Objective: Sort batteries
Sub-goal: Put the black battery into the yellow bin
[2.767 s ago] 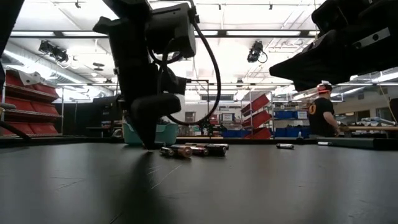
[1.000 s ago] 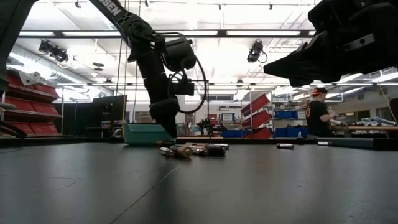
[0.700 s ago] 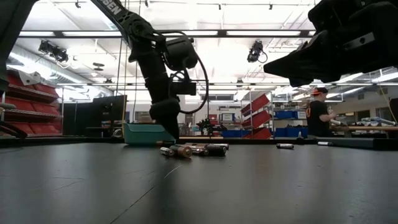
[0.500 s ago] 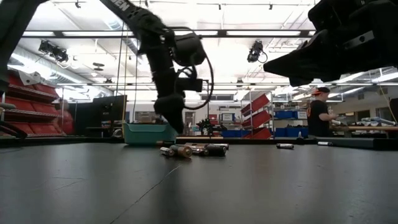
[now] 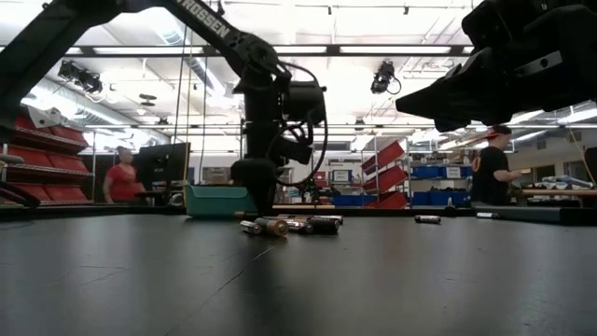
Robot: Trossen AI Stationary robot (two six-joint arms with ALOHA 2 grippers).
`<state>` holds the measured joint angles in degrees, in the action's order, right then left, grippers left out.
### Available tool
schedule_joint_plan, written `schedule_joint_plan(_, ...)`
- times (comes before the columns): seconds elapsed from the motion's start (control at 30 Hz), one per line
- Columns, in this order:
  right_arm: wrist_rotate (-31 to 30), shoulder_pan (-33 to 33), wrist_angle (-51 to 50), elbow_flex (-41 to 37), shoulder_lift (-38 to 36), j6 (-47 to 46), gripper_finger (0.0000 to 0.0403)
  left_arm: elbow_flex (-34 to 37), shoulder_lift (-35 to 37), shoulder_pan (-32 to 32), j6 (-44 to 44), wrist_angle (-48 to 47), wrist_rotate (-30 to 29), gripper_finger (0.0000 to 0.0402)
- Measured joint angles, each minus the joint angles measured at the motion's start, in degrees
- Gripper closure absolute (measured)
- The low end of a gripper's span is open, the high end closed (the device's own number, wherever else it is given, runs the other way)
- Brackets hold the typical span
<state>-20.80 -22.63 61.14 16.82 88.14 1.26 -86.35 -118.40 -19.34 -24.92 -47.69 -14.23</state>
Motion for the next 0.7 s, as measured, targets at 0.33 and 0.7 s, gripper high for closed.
schedule_joint_plan(0.33, -0.02, 0.00, -0.39, -0.01, 0.00, 0.25, 0.0394, 0.44, -0.25, -3.06, 4.02, -2.35, 5.91, 0.0215)
schedule_joint_plan(0.7, -0.03, 0.00, -0.42, 0.01, 0.00, 0.34, 0.0394, 0.44, -0.17, -1.40, 8.00, -6.61, 10.09, 0.0244)
